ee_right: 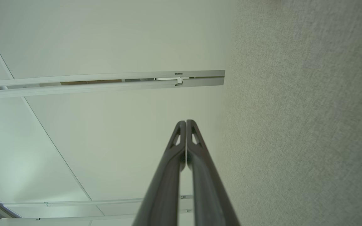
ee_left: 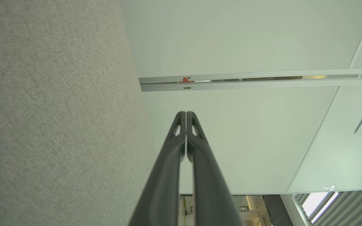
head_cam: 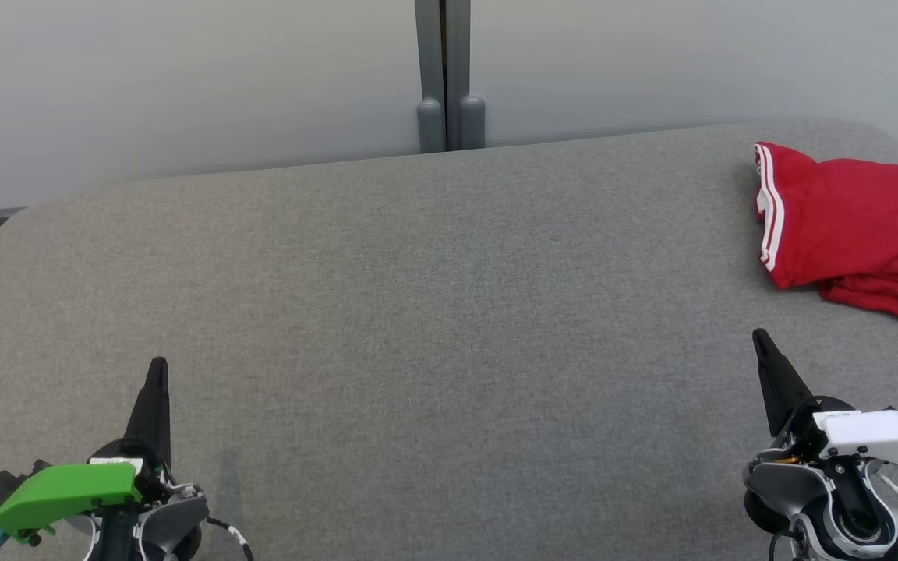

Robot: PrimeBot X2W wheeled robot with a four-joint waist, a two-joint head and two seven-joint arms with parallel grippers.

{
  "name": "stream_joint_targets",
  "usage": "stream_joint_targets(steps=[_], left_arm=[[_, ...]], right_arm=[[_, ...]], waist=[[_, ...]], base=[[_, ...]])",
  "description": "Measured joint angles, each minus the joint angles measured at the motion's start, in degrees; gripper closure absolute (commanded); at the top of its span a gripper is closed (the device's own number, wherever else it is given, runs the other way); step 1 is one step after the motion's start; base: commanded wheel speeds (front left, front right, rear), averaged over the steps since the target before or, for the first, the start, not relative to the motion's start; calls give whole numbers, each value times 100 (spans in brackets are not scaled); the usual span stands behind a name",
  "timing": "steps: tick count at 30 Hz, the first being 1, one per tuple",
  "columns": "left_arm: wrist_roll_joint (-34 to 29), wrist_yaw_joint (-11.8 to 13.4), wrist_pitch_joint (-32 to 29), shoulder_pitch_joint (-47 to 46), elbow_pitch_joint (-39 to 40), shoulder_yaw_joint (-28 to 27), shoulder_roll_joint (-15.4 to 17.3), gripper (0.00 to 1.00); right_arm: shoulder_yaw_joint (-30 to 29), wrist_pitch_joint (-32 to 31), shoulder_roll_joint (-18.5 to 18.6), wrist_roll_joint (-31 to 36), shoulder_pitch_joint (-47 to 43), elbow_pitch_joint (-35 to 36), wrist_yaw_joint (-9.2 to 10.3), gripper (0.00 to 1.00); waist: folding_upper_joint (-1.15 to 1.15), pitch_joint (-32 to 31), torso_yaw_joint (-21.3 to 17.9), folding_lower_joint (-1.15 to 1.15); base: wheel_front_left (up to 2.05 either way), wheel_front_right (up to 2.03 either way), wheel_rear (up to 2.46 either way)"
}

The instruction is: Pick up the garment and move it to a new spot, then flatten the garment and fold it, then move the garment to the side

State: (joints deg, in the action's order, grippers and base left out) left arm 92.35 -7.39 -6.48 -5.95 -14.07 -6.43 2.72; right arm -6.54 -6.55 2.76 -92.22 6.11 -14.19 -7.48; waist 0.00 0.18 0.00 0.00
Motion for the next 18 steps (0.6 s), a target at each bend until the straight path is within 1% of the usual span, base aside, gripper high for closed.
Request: stream_joint_targets(steps=[18], left_arm=[[0, 0, -1, 0, 0, -2, 0, 100]], right_arm=[[0, 0, 0, -1, 0, 1, -1, 100]], waist=[[0, 0, 0, 0]], base=[[0, 0, 0]])
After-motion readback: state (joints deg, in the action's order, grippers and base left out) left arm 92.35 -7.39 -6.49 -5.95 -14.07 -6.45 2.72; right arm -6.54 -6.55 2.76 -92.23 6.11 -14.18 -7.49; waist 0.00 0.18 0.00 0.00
